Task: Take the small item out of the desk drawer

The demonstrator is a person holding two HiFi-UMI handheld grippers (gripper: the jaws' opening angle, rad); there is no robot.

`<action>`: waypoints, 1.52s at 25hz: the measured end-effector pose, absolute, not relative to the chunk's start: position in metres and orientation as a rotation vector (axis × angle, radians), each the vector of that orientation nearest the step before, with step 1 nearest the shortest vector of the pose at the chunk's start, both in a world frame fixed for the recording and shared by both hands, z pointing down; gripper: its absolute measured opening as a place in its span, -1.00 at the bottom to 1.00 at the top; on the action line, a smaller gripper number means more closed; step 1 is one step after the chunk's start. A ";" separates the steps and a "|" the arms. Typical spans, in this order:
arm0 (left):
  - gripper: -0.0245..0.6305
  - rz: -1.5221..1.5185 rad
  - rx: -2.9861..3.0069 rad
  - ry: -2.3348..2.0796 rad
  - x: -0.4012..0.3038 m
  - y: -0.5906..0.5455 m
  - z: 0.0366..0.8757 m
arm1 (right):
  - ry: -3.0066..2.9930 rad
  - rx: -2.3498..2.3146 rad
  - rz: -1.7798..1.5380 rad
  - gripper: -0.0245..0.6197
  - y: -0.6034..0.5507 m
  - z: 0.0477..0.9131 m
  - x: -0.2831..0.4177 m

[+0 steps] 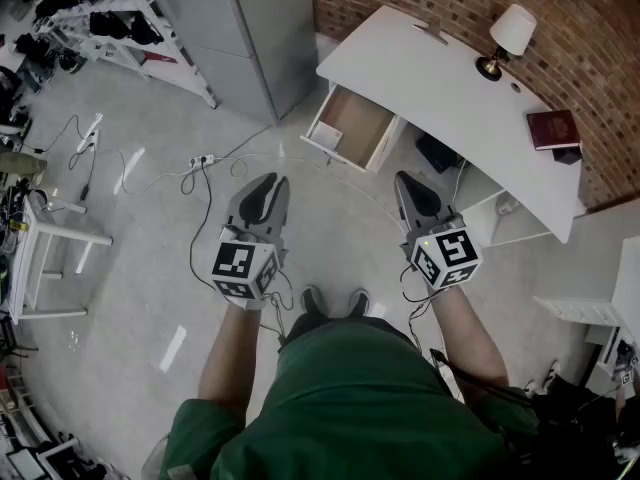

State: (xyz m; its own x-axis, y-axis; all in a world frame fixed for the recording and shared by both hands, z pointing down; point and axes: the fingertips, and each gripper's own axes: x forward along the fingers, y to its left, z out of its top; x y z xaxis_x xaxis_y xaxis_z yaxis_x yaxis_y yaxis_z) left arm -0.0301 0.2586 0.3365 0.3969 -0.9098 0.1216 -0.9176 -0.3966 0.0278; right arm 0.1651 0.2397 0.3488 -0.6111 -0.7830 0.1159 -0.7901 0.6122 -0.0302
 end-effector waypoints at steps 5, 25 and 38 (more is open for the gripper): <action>-0.74 0.146 2.540 -1.686 -0.006 0.267 0.338 | -2.751 1.325 0.122 -0.92 0.244 0.349 0.187; -0.74 0.180 2.428 -1.785 -0.022 0.256 0.357 | -2.746 1.269 0.226 -0.91 0.207 0.376 0.196; -0.74 0.103 2.457 -1.701 -0.098 0.163 0.359 | -2.649 1.335 0.222 -0.91 0.137 0.382 0.130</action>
